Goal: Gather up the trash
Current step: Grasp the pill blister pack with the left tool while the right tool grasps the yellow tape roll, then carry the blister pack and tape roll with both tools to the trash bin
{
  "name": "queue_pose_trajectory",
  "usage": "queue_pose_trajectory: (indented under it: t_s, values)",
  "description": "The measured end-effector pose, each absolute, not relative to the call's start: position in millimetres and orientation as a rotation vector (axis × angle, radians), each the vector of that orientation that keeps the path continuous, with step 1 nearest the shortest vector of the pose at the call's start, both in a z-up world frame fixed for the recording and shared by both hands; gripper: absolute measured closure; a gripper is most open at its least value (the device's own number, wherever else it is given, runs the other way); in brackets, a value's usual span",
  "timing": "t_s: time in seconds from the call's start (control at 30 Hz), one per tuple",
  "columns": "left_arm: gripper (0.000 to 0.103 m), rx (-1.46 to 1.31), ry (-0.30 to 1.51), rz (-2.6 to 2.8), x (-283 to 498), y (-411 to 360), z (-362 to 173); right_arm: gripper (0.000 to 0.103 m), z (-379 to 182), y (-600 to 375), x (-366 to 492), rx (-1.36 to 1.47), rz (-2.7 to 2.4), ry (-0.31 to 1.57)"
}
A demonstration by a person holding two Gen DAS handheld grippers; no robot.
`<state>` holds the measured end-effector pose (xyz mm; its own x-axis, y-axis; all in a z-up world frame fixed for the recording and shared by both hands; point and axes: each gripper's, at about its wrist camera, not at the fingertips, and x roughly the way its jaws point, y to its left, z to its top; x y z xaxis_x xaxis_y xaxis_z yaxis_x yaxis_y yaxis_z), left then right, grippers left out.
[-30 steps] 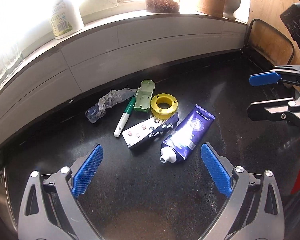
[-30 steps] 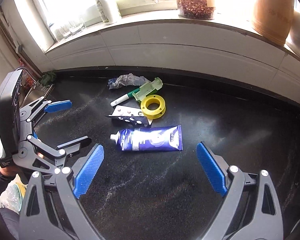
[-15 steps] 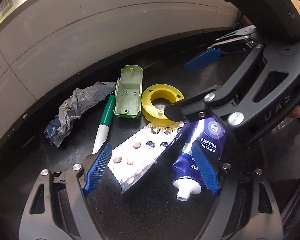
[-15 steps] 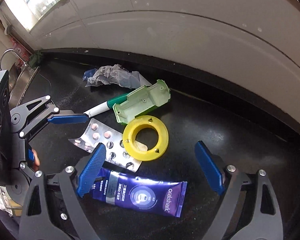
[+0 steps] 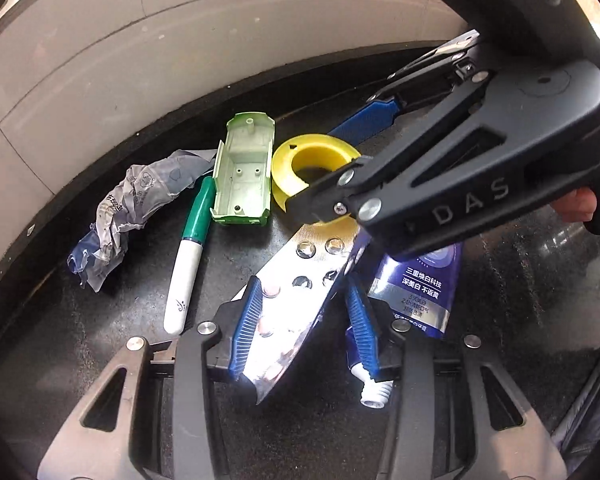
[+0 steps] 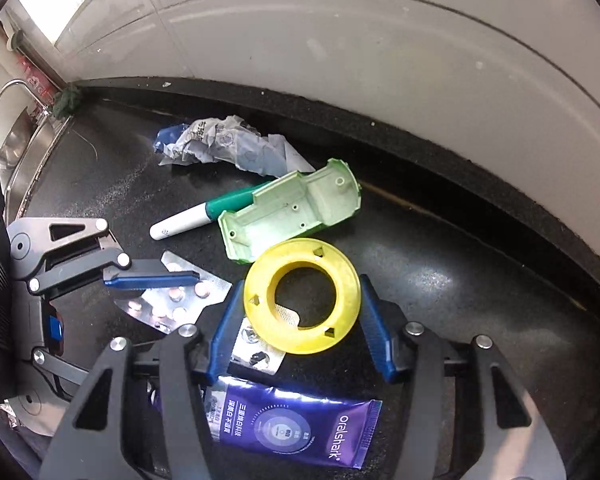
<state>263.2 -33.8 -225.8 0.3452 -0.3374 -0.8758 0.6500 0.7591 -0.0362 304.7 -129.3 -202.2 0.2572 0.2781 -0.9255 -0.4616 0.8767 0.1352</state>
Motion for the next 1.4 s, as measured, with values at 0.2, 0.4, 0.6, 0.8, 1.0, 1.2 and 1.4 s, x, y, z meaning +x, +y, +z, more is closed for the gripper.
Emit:
queue_pose_trajectory:
  t_s: [0.2,0.4,0.6,0.8,1.0,1.2,1.4]
  values:
    - [0.099,0.327,1.044,-0.611,243,-24,-215,0.048,-168,-147,295,-0.132,0.470,1.136]
    - [0.099,0.289,1.037,-0.536,216,-9,-195,0.048,-135,-156,271,-0.109,0.451,1.079]
    - [0.100,0.244,1.029,-0.439,182,2,-175,0.048,-120,-161,231,-0.110,0.445,1.048]
    - [0.099,0.197,1.033,-0.344,140,7,-160,0.048,-118,-160,187,-0.118,0.446,1.046]
    - [0.099,0.162,1.030,-0.304,105,11,-149,0.048,-118,-155,143,-0.118,0.451,1.044]
    - [0.099,0.148,1.015,-0.278,88,15,-143,0.048,-111,-155,119,-0.123,0.453,1.027]
    - [0.099,0.148,0.992,-0.253,76,20,-133,0.048,-102,-147,108,-0.136,0.463,1.008]
